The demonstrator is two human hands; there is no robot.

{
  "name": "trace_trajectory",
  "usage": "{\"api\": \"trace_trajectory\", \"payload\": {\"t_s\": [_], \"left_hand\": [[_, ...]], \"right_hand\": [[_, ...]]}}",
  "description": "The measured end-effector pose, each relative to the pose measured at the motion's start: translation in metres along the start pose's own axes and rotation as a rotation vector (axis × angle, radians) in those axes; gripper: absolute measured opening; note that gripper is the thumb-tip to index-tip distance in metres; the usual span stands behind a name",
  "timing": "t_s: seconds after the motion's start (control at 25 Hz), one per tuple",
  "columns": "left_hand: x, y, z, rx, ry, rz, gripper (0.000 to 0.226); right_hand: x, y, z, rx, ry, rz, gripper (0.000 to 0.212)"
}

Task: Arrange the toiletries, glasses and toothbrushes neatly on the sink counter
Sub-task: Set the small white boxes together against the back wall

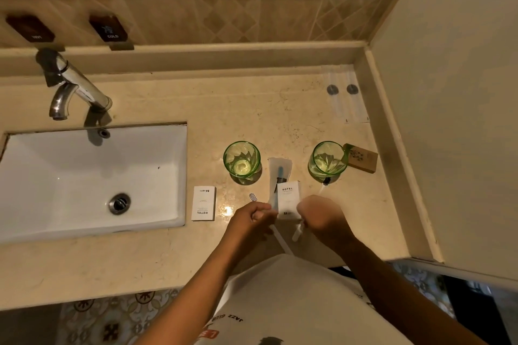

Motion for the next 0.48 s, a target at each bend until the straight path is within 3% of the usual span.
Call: {"api": "trace_trajectory", "payload": {"t_s": [0.16, 0.48], "left_hand": [[-0.008, 0.006, -0.031, 0.108, 0.067, -0.102, 0.019], [-0.021, 0.001, -0.088, 0.220, 0.130, -0.203, 0.020]], "right_hand": [[0.001, 0.006, 0.023, -0.029, -0.179, 0.032, 0.023], [-0.028, -0.017, 0.065, -0.085, -0.457, -0.030, 0.021]]}}
Point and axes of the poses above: each hand's wrist, its own y-axis away from the middle knuckle, its own x-axis out of the palm, z = x × y, the point moved 5 cm from there along -y, towards the middle knuckle, and after that the axes turned 3 degrees about -z, right-handed, at the moved point
